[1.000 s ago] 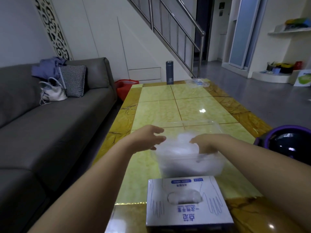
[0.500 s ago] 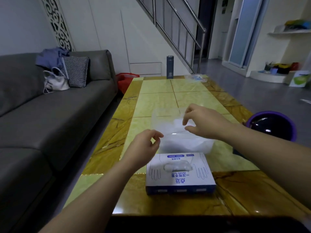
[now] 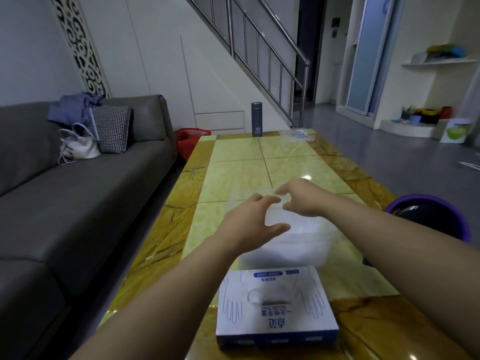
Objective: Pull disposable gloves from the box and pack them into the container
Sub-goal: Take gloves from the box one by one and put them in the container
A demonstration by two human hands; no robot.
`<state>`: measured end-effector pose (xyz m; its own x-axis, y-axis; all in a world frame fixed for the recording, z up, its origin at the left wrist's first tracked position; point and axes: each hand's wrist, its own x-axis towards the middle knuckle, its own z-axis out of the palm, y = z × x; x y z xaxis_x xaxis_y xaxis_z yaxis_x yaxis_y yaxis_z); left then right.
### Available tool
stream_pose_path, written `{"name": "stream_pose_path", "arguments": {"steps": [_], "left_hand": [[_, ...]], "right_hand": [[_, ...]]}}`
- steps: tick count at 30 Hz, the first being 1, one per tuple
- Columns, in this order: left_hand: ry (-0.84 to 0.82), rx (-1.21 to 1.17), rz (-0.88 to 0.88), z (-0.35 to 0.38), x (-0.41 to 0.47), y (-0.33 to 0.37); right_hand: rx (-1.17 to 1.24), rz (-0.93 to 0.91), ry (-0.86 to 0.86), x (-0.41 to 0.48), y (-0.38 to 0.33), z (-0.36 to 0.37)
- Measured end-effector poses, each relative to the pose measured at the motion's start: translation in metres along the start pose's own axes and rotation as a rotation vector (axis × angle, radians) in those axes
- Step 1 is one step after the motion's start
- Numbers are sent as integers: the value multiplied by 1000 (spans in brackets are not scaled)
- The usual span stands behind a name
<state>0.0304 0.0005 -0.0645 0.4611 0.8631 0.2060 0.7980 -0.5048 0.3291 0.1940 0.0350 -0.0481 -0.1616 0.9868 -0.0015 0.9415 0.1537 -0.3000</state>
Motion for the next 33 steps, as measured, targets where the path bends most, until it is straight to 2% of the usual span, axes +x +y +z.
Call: {"name": "stream_pose_path", "arguments": {"steps": [6,11,12,16,18,20,21,23,24,26,29,33], "left_hand": [[8,81,-116,23,58,-27],[-215,352,-65,39,86,-46],[-242,412,-45,43,90,-48],[-403,542,42,52,100,-53],[-421,511,46,47,102,-57],[-342,357,-23,27,102,-56],[-251,289,-28,16,101,-51],[-68,218,78,5,100,-35],[-71,188,155,5,96,-24],[-261,228,257,20,86,-7],[-553,435,205,47,80,-15],[-675,425,94,63,85,-41]], "right_hand": [[109,10,-10,26,15,17],[322,-51,233,24,31,18],[295,-81,188,21,34,18],[-18,-91,-219,20,44,37],[-105,-75,-302,25,48,48],[-165,-91,-354,31,49,54],[-188,-96,-387,34,50,57],[-203,-79,-455,40,53,61],[-202,-64,-493,41,54,62],[-184,-30,-527,43,55,64],[-229,-35,-546,41,53,62],[-204,-9,-571,37,52,54]]}}
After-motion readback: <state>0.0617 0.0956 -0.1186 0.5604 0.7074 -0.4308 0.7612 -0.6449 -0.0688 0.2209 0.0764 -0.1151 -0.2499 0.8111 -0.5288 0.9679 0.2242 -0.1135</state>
